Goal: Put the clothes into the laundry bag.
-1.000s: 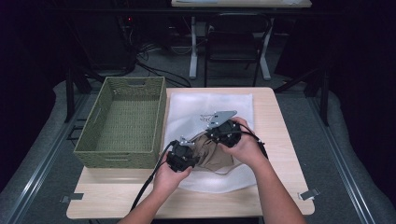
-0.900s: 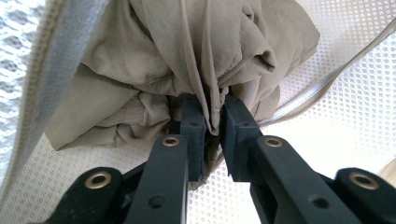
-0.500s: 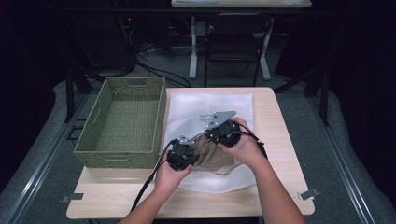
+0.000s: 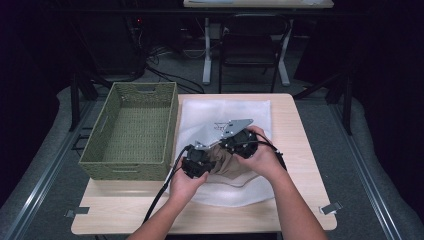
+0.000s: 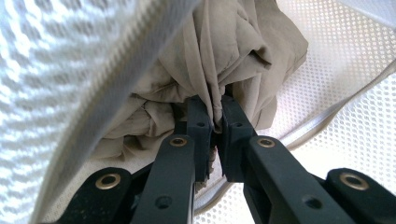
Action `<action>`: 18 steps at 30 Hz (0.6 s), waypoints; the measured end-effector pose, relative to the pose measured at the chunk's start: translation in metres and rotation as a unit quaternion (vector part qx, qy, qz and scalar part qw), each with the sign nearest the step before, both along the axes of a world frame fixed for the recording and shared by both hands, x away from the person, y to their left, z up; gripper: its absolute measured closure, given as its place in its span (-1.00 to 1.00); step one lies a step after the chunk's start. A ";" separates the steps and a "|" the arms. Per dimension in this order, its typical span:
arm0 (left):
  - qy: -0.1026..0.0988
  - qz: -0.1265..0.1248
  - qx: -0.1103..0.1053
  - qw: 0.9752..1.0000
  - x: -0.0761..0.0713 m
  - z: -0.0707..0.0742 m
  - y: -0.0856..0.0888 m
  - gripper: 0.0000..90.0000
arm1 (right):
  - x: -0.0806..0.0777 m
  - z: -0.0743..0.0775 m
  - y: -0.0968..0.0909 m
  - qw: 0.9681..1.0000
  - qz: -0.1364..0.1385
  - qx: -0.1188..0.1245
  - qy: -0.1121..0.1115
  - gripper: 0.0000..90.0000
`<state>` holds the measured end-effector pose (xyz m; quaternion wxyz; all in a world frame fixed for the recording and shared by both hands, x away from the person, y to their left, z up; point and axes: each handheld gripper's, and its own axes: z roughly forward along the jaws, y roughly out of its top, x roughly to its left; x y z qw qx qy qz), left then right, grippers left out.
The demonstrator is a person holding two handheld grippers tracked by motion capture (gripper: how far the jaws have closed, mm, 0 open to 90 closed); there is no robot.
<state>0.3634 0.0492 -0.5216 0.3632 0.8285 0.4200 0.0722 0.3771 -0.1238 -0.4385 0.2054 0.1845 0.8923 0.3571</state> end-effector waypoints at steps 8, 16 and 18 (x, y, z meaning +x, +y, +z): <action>-0.004 0.006 -0.003 1.000 0.008 0.004 -0.002 0.88 | 0.000 0.000 0.000 1.000 0.000 -0.001 0.000 0.95; 0.000 0.009 -0.005 1.000 0.015 0.005 -0.004 0.88 | 0.000 0.000 0.000 1.000 0.000 -0.001 -0.001 0.95; 0.001 0.016 -0.009 1.000 0.016 0.005 -0.006 0.88 | 0.000 0.000 0.001 1.000 0.000 0.000 0.000 0.95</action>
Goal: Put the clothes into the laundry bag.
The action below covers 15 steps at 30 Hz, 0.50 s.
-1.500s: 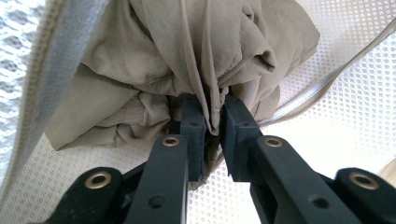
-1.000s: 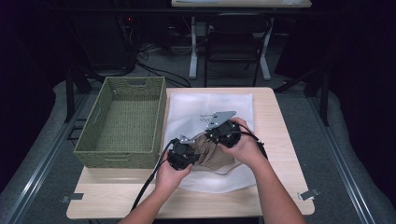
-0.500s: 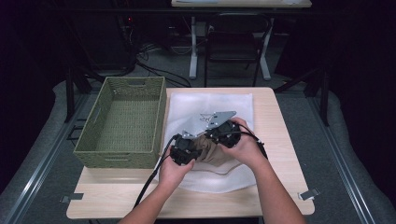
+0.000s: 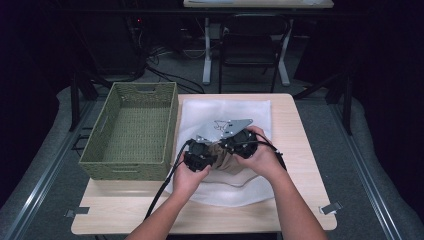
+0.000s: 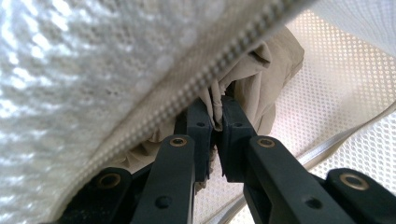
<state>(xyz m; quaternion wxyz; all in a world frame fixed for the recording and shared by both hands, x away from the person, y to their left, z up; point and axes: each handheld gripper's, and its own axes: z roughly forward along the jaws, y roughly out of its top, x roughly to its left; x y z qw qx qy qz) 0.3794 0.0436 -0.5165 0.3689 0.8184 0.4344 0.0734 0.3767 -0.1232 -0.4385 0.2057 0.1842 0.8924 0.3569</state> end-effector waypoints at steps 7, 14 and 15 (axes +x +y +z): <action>0.001 0.007 -0.005 1.000 0.005 0.001 -0.002 0.88 | 0.000 -0.001 0.001 1.000 0.000 -0.002 0.001 0.95; 0.003 0.014 -0.005 1.000 0.011 0.001 -0.002 0.88 | -0.001 -0.002 0.003 1.000 0.002 -0.003 0.002 0.95; 0.003 0.016 -0.007 1.000 0.011 0.001 -0.003 0.88 | -0.001 -0.002 0.003 1.000 0.002 -0.004 0.001 0.95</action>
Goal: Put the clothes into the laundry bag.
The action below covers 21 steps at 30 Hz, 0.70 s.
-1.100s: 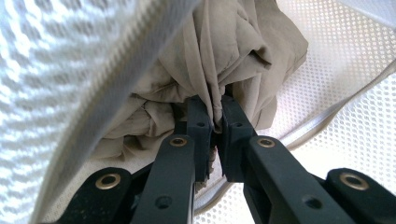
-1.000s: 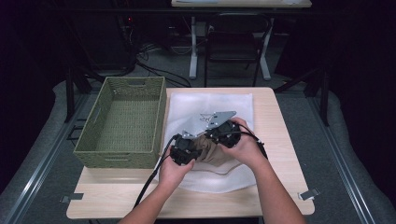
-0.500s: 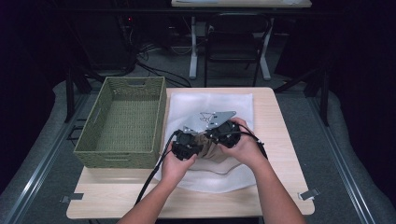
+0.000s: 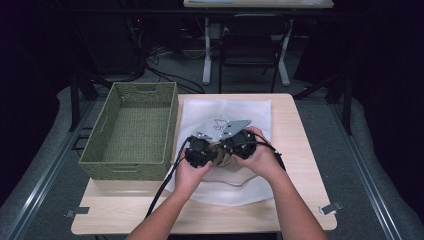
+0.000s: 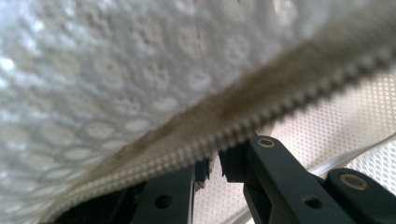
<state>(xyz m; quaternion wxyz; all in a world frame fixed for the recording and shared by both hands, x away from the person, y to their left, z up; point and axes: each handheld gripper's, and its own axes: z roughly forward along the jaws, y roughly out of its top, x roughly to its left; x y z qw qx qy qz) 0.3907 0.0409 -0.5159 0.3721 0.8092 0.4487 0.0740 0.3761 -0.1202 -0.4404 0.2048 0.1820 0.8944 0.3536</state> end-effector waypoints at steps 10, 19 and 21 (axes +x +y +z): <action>0.005 0.015 -0.009 1.000 0.008 -0.003 -0.003 0.87 | 0.000 -0.001 0.002 1.000 0.004 -0.003 0.003 0.95; -0.002 0.031 -0.006 1.000 0.012 -0.006 -0.003 0.87 | -0.001 -0.004 0.004 1.000 0.007 -0.008 0.005 0.95; -0.004 0.033 -0.007 0.999 0.013 -0.007 -0.004 0.87 | -0.001 -0.004 0.004 1.000 0.007 -0.008 0.005 0.95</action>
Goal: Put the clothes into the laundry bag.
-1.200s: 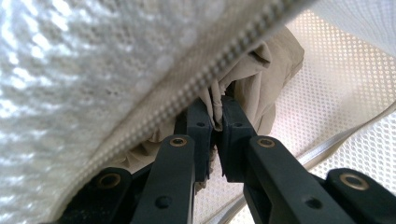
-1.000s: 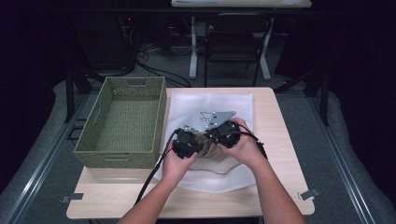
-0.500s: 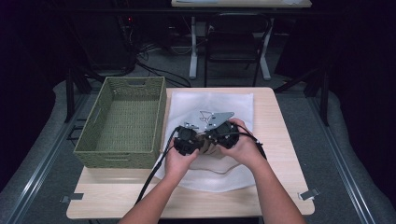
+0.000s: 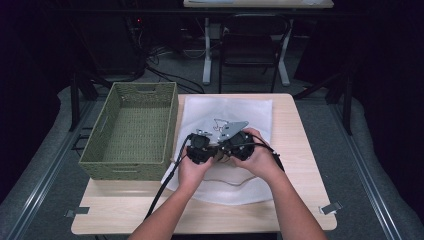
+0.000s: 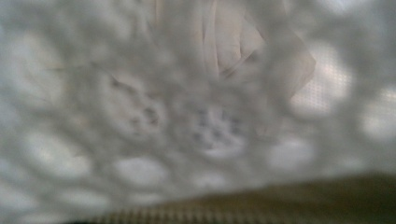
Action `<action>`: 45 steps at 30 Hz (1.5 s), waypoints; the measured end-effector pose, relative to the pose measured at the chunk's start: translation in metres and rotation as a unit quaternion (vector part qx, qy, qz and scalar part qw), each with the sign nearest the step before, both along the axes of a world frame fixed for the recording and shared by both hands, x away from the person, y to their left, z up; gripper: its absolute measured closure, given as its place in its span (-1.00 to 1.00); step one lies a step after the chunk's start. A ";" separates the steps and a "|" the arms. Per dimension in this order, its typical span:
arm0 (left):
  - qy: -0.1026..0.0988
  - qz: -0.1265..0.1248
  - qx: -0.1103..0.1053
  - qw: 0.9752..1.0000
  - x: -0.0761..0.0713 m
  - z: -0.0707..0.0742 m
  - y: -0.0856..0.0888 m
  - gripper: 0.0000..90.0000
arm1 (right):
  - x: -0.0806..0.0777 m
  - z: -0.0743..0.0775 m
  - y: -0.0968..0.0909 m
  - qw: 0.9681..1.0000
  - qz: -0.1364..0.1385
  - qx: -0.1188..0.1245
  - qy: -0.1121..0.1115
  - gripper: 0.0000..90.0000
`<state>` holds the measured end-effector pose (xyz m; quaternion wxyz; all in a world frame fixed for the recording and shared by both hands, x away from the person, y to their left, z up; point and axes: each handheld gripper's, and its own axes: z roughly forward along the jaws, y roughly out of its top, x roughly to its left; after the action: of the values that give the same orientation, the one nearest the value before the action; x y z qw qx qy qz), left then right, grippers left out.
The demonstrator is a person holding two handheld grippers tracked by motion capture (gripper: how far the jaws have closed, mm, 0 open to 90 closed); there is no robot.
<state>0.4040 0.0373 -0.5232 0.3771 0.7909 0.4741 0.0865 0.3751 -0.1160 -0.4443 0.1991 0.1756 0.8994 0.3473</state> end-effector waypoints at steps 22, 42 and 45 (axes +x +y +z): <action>-0.001 -0.008 -0.014 1.000 -0.003 0.003 0.000 0.59 | 0.001 0.000 -0.003 1.000 -0.003 0.004 0.001 0.95; -0.013 -0.027 -0.004 1.000 -0.018 0.013 0.004 0.42 | 0.001 0.002 -0.006 1.000 -0.006 0.008 0.001 0.95; -0.013 -0.027 -0.006 1.000 -0.021 0.013 0.005 0.42 | 0.001 0.002 -0.006 1.000 -0.007 0.009 0.000 0.95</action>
<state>0.3831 0.0422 -0.5097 0.3900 0.7999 0.4483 0.0841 0.3765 -0.1220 -0.4422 0.1998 0.1836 0.8951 0.3538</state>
